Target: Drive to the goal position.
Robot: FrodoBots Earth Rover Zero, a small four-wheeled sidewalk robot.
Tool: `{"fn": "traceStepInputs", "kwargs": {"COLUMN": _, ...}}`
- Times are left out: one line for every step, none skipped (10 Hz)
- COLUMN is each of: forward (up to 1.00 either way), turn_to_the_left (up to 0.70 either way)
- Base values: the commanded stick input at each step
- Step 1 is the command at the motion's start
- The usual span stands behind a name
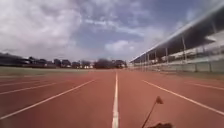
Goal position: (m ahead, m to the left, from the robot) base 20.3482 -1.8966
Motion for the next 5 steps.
{"fn": "traceStepInputs", "kwargs": {"forward": 0.70, "turn_to_the_left": 0.00}}
{"fn": "traceStepInputs", "kwargs": {"forward": 0.70, "turn_to_the_left": 0.00}}
{"fn": "traceStepInputs", "kwargs": {"forward": 0.70, "turn_to_the_left": 0.00}}
{"fn": "traceStepInputs", "kwargs": {"forward": 0.70, "turn_to_the_left": 0.00}}
{"fn": "traceStepInputs", "kwargs": {"forward": 0.70, "turn_to_the_left": 0.00}}
